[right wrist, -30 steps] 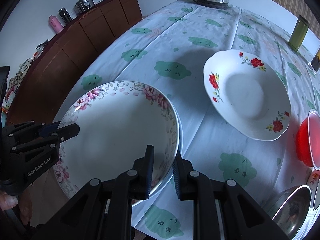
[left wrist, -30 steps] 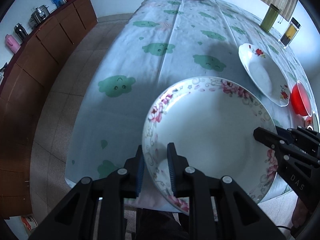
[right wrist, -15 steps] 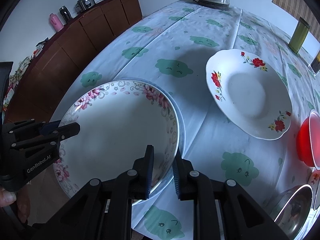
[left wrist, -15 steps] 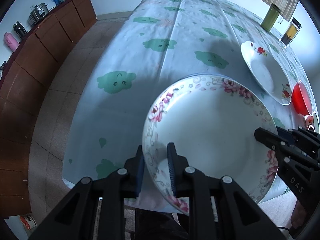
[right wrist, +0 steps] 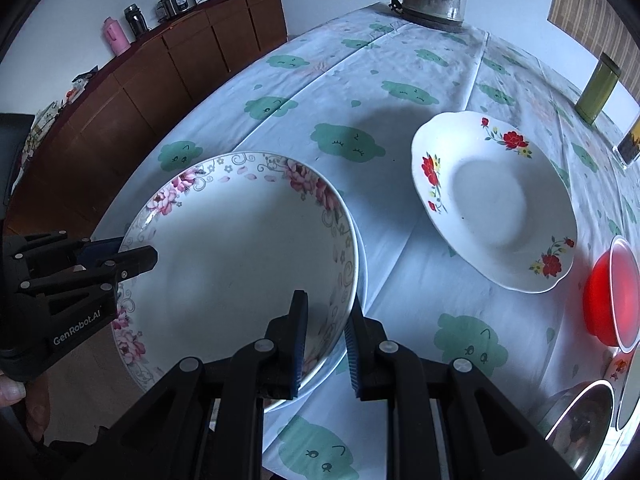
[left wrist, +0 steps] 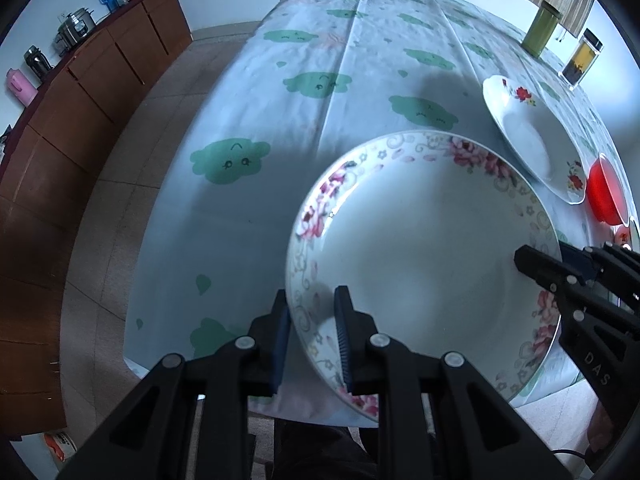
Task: Organize plates and bowls
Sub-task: 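Lift the pink-floral plate with both tools and carry it over the blue-patterned bowl, then lower the plate into the blue-patterned bowl and open both tools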
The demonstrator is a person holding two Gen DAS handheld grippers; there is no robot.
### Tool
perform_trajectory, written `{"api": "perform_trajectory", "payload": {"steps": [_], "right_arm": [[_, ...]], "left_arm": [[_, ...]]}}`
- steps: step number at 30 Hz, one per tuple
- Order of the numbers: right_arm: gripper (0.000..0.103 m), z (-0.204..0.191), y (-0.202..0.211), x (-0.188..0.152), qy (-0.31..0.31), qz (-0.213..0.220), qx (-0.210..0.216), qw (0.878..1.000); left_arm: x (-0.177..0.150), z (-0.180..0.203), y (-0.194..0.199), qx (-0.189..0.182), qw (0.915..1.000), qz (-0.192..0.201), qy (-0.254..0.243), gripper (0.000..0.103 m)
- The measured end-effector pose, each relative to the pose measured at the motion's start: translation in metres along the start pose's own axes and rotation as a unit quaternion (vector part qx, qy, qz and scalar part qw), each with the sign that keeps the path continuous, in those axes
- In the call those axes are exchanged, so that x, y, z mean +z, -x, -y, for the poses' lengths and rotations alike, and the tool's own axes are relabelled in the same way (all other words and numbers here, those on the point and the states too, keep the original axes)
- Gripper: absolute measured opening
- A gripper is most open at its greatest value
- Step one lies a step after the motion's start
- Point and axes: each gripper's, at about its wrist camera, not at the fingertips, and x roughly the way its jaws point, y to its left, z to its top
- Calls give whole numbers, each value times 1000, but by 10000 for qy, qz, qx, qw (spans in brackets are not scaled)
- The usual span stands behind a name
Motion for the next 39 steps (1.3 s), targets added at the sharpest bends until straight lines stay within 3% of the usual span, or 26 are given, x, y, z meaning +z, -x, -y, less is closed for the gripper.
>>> {"api": "perform_trajectory", "payload": {"steps": [14,19,30,39], "right_arm": [[20,-1,0,0,42,-7,-55,10000],[21,-5,1,0,277,45,-419,9987],[24,-3,0,2,346,42,-431,9985],[26,-17,-6,-2,886,33,-824,9927]], "left_arm": [[0,-1,0,-3,10000,1,4,19],[-3,4,-1,50,10000,-17,-81,19],[-2,2,-1,25,10000,-28,-59,19],[-2,0,-2,-52,10000,-30,50,19]]}}
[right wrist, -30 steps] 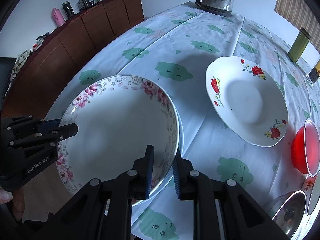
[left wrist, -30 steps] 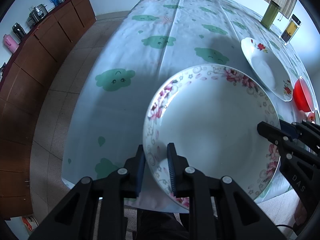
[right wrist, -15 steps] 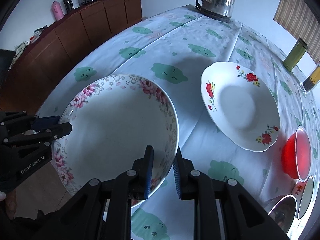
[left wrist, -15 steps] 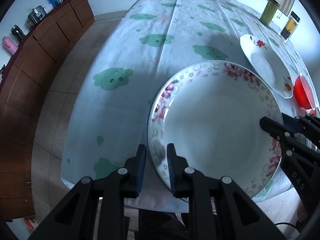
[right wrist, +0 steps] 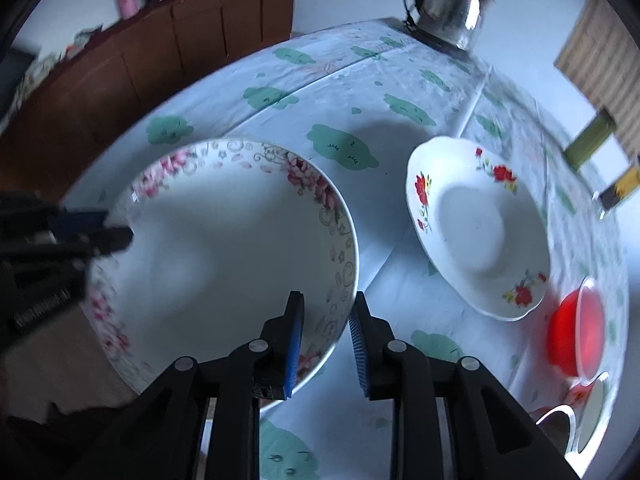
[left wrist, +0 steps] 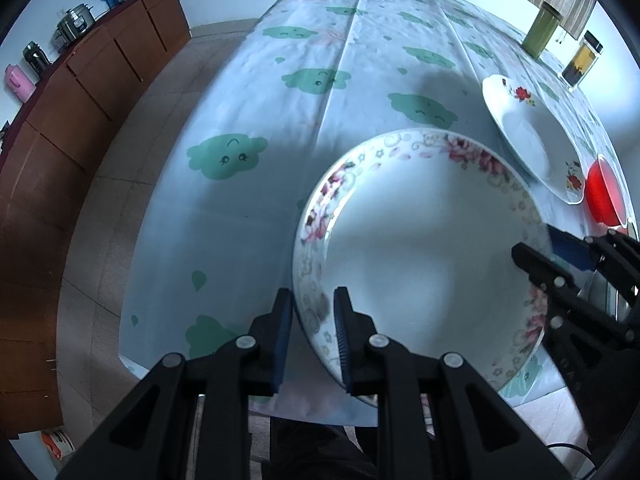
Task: Organize plates and bowls
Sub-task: 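Lower the plate into the blue-patterned bowl and open both tools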
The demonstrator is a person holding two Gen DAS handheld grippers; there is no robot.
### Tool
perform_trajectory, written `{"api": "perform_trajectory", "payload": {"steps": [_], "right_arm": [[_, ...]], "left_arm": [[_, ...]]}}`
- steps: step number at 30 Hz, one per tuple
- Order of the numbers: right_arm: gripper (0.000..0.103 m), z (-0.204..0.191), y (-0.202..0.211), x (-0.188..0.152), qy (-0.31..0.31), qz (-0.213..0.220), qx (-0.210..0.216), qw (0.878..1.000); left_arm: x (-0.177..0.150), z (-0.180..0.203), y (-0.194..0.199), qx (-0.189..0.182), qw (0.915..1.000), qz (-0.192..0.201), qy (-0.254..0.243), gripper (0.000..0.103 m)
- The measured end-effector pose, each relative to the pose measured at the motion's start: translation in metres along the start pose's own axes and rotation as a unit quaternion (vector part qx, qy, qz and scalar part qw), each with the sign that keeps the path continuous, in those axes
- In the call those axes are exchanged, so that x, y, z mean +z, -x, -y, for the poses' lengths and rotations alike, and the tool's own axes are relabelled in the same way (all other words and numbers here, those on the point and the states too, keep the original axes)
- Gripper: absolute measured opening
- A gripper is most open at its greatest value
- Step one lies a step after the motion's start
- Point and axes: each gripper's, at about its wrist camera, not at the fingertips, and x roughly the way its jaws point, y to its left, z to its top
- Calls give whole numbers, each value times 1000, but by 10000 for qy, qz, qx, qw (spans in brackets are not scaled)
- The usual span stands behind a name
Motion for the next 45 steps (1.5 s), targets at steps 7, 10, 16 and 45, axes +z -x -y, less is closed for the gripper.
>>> {"api": "perform_trajectory", "payload": {"steps": [7,10,16,45], "right_arm": [[35,-4,-3,-2,178,46,0,9998],[35,-3,-3,-2,163,51,12,9999],[35,-5,-3,-3,208,61,-22,9998],[61,-6,-1,-1,-153,-2,513,9986]], "left_arm": [[2,0,0,46,10000,34,-8,19],[3,0,0,65,10000,33,-5,19],[3,1,0,89,10000,31,-6,19],[8,0,4,100,9999,66,12,48]]}}
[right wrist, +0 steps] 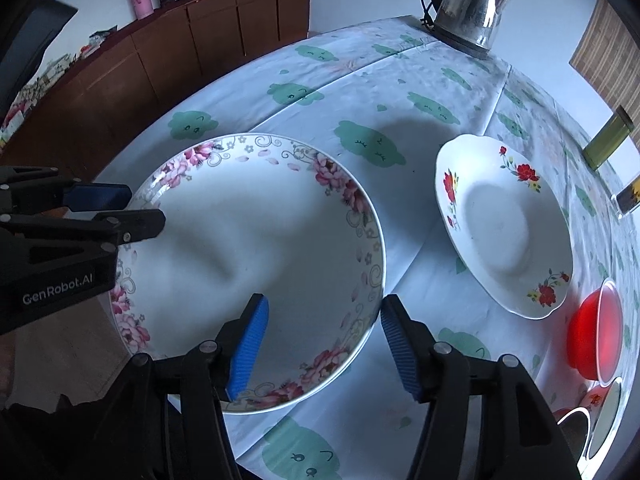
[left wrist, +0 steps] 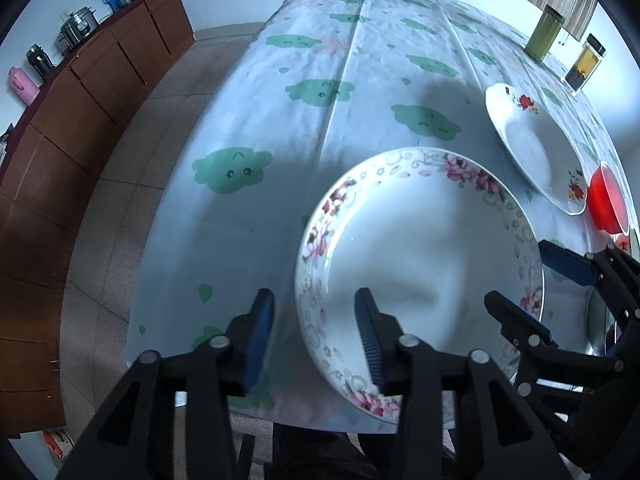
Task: Organize plates and bowls
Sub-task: 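Lower the plate into the blue-patterned bowl and open both tools, then move both tools to the rim of the red-flowered white plate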
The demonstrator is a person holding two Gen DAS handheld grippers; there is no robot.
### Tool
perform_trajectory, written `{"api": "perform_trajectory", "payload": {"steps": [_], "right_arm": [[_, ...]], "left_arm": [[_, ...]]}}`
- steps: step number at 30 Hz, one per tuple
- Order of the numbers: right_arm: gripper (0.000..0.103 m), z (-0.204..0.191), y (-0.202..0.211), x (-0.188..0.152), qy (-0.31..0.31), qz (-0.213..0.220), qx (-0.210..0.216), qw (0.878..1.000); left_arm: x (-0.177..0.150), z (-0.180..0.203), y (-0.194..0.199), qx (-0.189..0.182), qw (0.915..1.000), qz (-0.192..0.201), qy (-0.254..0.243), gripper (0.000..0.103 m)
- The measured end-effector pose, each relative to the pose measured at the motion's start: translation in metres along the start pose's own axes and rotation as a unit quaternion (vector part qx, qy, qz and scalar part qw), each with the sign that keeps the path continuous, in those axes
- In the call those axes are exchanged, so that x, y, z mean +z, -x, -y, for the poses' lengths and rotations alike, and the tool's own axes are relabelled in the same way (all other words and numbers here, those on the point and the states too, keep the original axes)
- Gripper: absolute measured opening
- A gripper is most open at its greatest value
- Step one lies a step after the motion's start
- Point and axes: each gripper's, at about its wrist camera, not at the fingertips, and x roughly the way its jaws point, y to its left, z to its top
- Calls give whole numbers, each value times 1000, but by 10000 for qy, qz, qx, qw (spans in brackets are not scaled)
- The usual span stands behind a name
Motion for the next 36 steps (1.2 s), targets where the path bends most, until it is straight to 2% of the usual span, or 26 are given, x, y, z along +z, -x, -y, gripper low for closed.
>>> {"api": "perform_trajectory", "payload": {"steps": [5,7,9,16,20,26,36], "right_arm": [[61,4,2,0,-93,15,132,9999],[61,7,4,0,-148,44,215,9996],[62,11,6,0,-264,68,308,9992],[66,18,13,2,-409,174,365,9983],[66,23,17,3,-468,216,366,9980],[66,33,25,4,-634,282,391,9968],[66,76,35,6,-1382,365,302,9893]], "left_arm": [[1,1,0,11,10000,-10,7,65],[2,2,1,18,10000,4,-8,65],[2,2,2,38,10000,16,-9,70],[7,9,7,139,9998,89,-114,74],[11,11,12,235,9994,180,-182,86],[22,17,18,114,9994,212,-237,87],[55,42,23,-147,9980,336,-523,87]]}}
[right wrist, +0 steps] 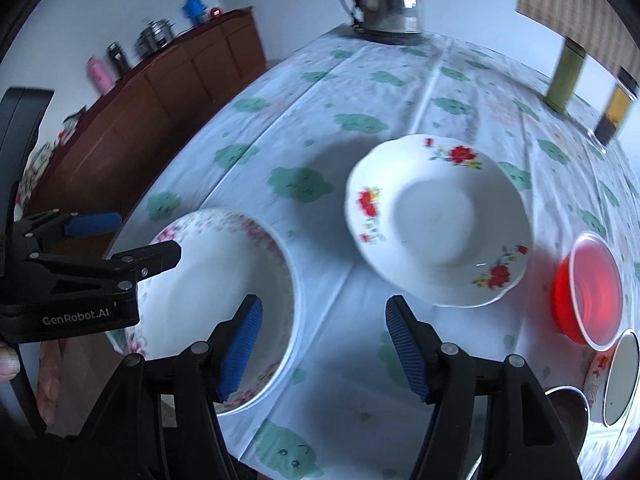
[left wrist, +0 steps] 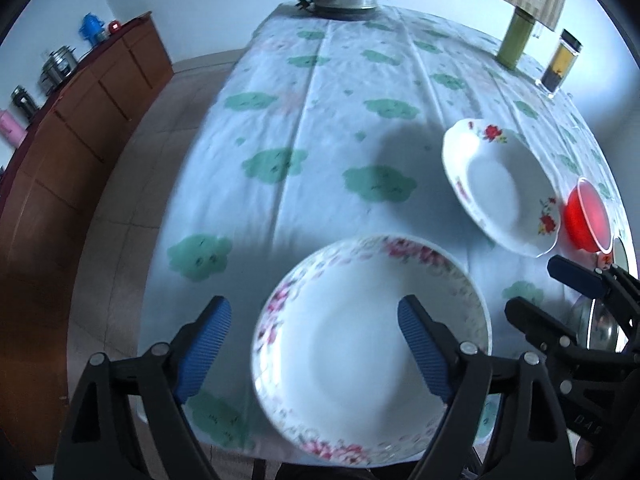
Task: Organize plates and bowls
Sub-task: 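Move both tools to the rim of the red-flowered white plate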
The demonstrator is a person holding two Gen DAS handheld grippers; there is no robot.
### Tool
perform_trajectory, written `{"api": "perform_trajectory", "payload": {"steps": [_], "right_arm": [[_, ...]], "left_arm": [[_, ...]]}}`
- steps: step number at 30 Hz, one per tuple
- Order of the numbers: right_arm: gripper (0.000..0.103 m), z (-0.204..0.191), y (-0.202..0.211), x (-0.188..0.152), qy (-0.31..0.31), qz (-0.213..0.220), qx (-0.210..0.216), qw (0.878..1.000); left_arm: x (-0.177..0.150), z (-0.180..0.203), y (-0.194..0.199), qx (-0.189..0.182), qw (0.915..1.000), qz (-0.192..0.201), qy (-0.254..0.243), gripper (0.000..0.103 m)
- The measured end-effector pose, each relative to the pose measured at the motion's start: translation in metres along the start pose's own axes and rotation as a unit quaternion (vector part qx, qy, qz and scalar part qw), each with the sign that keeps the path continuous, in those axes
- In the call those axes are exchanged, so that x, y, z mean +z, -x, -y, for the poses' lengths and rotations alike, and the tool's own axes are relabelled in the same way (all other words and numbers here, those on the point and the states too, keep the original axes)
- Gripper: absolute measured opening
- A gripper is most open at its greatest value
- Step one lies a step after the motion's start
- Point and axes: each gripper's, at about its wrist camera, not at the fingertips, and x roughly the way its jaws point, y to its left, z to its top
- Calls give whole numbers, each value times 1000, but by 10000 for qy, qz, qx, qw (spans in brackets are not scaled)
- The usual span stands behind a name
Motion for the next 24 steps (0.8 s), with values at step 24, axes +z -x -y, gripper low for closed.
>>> {"api": "perform_trajectory", "payload": {"steps": [24], "right_arm": [[66,106,4,34,-1391,45,-513,9889]], "left_arm": [[74,78,-19,-279,9946,-44,-996,87]]}}
